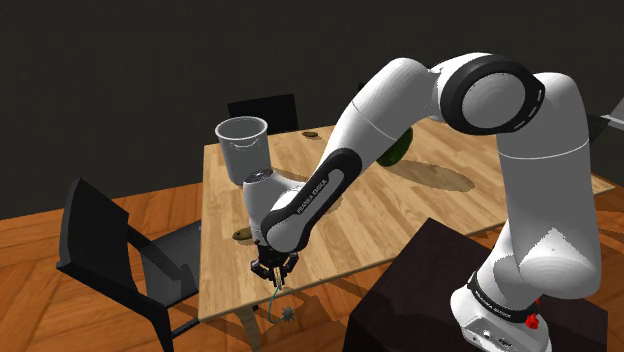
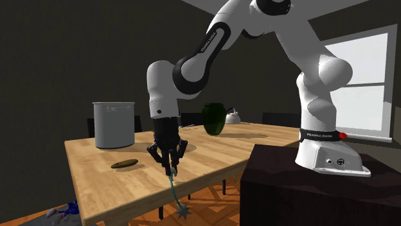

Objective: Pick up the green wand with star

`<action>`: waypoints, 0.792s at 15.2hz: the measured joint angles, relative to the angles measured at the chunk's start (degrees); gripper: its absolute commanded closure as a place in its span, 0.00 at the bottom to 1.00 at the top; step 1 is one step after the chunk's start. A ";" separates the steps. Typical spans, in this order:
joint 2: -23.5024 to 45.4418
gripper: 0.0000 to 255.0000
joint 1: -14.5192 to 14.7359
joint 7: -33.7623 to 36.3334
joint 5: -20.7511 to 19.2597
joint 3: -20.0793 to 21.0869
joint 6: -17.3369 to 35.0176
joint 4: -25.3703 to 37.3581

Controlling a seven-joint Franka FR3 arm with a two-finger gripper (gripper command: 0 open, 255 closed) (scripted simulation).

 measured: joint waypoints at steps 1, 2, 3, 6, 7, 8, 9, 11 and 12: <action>-0.30 1.00 -0.05 0.00 0.11 0.10 -0.21 -0.09; -0.87 1.00 -0.24 -0.12 0.31 0.25 -0.63 -0.23; -1.29 1.00 -0.27 -0.08 0.46 0.39 -1.18 -0.07; -3.21 1.00 -0.75 -0.33 1.16 0.93 -2.93 -0.17; -3.81 1.00 -0.87 -0.37 1.39 1.10 -3.45 -0.23; -4.37 1.00 -1.05 -0.51 1.60 1.24 -4.07 -0.16; -5.09 1.00 -1.27 -0.68 1.88 1.41 -4.70 -0.23; -6.20 1.00 -1.45 -0.72 2.31 1.71 -5.84 -0.13; -6.89 1.00 -1.58 -0.78 2.58 1.89 -6.46 -0.16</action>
